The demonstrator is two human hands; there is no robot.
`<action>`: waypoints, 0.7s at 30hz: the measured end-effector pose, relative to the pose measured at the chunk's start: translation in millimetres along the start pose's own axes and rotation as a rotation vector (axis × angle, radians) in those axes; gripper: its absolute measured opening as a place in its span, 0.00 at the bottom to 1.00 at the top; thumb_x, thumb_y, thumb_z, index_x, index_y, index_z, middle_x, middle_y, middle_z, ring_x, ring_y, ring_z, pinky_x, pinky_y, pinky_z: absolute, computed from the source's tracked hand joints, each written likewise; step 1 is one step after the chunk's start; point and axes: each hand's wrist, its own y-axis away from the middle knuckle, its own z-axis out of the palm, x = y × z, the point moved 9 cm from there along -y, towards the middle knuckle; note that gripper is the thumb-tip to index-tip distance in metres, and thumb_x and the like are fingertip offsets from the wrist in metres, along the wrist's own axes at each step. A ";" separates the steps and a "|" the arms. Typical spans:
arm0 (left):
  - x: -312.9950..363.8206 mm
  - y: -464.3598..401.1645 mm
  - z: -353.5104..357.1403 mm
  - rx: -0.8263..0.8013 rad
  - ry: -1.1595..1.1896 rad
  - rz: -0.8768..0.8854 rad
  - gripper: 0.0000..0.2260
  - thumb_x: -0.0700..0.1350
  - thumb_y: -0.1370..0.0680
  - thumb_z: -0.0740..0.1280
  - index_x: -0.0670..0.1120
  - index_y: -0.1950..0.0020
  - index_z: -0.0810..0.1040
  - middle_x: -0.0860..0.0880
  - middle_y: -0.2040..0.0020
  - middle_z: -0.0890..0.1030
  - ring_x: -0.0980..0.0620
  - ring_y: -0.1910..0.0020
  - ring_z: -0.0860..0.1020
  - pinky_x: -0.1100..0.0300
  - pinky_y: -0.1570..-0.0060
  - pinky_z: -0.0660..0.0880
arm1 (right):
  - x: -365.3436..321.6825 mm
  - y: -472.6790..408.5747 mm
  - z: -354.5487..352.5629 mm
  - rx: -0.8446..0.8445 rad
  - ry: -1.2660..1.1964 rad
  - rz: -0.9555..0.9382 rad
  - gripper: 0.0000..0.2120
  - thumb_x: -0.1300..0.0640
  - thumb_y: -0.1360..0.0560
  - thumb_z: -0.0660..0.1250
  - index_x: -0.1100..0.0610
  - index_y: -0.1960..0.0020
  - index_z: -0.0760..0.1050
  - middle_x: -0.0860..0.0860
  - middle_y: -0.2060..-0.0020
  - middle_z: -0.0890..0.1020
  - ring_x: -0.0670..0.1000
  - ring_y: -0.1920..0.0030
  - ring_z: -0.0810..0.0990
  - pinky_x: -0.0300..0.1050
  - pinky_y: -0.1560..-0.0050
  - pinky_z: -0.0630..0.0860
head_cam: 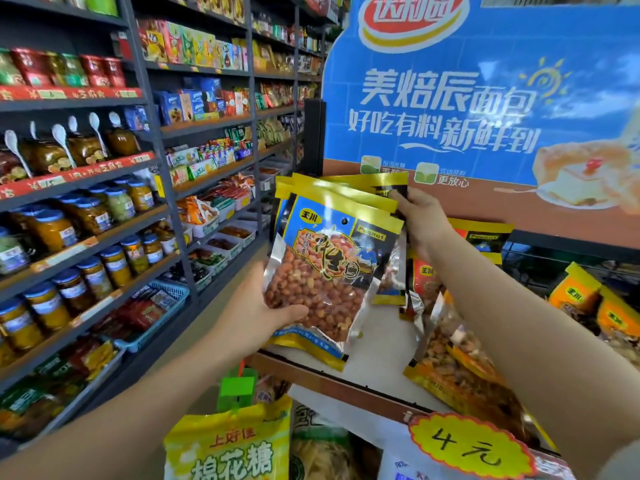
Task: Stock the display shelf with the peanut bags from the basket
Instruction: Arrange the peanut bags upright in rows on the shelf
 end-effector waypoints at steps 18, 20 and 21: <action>3.5 -77.8 57.4 0.061 0.105 0.094 0.22 0.37 0.30 0.73 0.47 0.42 0.67 0.52 0.48 0.75 0.52 0.47 0.74 0.59 0.47 0.69 | -65.1 -22.8 -13.7 -0.002 0.460 -0.212 0.12 0.62 0.23 0.60 0.53 0.65 0.68 0.55 0.66 0.71 0.51 0.64 0.67 0.45 0.62 0.66; 10.0 -77.8 57.5 0.078 0.091 0.149 0.26 0.37 0.30 0.73 0.45 0.35 0.66 0.54 0.45 0.73 0.56 0.45 0.72 0.61 0.45 0.67 | -64.8 -26.4 -28.6 0.097 0.360 -0.171 0.14 0.60 0.22 0.58 0.50 0.66 0.70 0.54 0.65 0.73 0.53 0.63 0.69 0.50 0.61 0.69; 12.6 -78.8 57.9 0.079 0.070 0.159 0.28 0.38 0.29 0.73 0.44 0.34 0.65 0.54 0.44 0.73 0.57 0.44 0.71 0.62 0.44 0.66 | -62.3 -28.4 -36.3 0.139 0.331 -0.150 0.16 0.59 0.22 0.57 0.49 0.67 0.71 0.54 0.66 0.73 0.54 0.63 0.70 0.53 0.61 0.71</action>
